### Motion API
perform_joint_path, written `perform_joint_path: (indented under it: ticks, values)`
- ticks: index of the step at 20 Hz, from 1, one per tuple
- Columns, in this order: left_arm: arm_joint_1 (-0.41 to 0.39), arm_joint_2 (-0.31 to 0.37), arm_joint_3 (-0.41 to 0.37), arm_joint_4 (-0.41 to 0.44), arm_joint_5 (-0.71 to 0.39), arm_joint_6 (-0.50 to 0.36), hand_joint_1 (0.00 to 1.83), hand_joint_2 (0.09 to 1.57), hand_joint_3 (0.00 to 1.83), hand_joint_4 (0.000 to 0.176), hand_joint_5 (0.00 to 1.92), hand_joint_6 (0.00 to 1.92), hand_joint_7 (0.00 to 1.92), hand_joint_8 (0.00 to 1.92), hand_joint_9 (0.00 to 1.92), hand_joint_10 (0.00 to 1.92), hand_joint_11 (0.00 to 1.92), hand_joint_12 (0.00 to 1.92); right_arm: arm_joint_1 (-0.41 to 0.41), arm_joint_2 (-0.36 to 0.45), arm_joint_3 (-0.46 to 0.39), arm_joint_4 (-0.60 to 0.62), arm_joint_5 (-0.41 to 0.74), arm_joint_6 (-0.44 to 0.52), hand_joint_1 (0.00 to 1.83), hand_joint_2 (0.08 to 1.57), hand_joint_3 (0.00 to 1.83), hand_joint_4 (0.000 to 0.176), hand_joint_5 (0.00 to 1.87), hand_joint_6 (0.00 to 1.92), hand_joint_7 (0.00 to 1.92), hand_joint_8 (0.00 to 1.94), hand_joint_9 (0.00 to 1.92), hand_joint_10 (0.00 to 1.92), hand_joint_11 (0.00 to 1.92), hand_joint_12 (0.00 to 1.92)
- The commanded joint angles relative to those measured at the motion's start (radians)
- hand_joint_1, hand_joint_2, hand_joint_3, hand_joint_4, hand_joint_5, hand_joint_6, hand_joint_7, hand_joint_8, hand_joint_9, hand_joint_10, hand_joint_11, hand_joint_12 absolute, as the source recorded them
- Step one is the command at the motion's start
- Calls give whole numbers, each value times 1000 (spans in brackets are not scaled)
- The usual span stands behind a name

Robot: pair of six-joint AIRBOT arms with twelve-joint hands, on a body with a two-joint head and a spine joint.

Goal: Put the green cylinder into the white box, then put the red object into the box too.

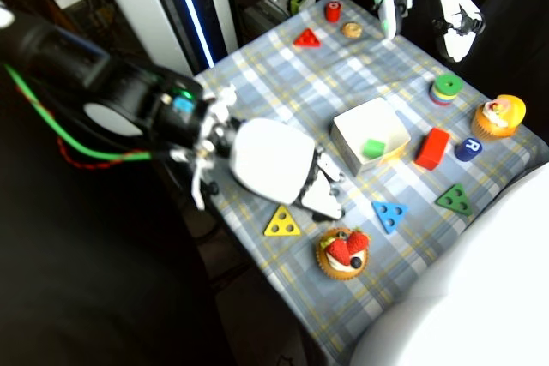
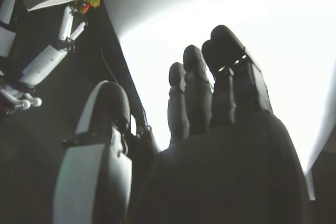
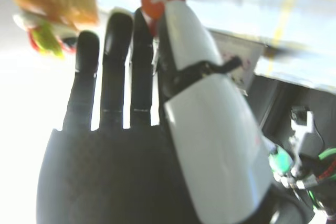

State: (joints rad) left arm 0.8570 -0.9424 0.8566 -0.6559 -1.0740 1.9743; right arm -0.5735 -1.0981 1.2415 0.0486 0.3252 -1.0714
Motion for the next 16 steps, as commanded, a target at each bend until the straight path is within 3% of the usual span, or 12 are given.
perform_joint_path:
  ticks: [1,2,3,4,8,9,10,12,13,14,15,16]
  values:
    - [-5,5,-3,45,-118,-6,650,1337,0,37,366,5,375,10,25,735,0,1405,16,14,-16,-1,168,-2,1152,1306,4,0,600,1638,695,1385,364,1513,0,1865]
    - [-4,5,-3,45,-120,-6,632,1340,0,36,361,2,365,4,26,710,0,1384,16,40,-46,-1,206,-2,1107,1313,3,8,608,1570,665,1500,346,1580,57,1910]
    - [-2,7,-5,44,-122,-6,618,1341,0,33,361,2,366,3,36,698,0,1405,16,64,-75,-1,242,-1,1096,1324,2,5,589,1541,653,1583,356,1665,171,1919]
    - [1,9,-6,44,-126,-6,589,1343,1,48,352,1,359,0,40,674,0,1354,16,83,-102,-13,273,-1,1257,1323,9,0,539,1578,663,1553,468,1759,250,1921]
    - [3,10,-7,41,-128,-7,621,1341,0,50,363,5,372,5,43,680,0,1374,22,103,-143,-63,323,-1,1303,1308,0,0,583,1552,698,1490,496,1725,128,1921]
    - [3,10,-8,41,-129,-7,640,1338,0,39,378,9,401,11,44,805,0,1489,25,105,-150,-74,327,-1,1160,1302,0,0,605,1478,708,1541,458,1634,261,1921]
    - [4,10,-8,41,-129,-7,648,1334,0,34,382,8,413,12,32,873,0,1545,25,106,-153,-77,329,-1,1128,1306,1,0,584,1489,713,1556,450,1605,278,1921]
    - [5,10,-8,41,-130,-7,643,1333,0,41,373,3,407,6,3,890,0,1513,25,114,-160,-76,336,-1,1126,1309,1,0,563,1478,720,1569,440,1633,349,1921]
    - [5,10,-8,41,-130,-7,649,1337,1,40,372,2,402,4,0,878,0,1507,25,122,-166,-76,338,-1,1025,1257,0,0,331,1140,470,1174,287,1486,113,1921]
    - [6,10,-9,41,-130,-7,623,1337,1,47,370,1,394,1,1,875,0,1505,17,133,-172,-76,338,-1,1015,1206,0,0,243,845,365,916,225,1348,22,1902]
    - [6,11,-9,41,-130,-7,604,1341,2,44,369,1,389,0,0,867,0,1505,6,142,-175,-76,337,-1,964,1167,0,0,210,574,337,646,150,1216,4,1799]
    - [6,11,-9,41,-130,-7,596,1343,2,47,362,3,386,0,6,834,0,1462,-2,147,-176,-75,335,-1,964,1142,0,0,222,429,332,513,126,1171,0,1766]
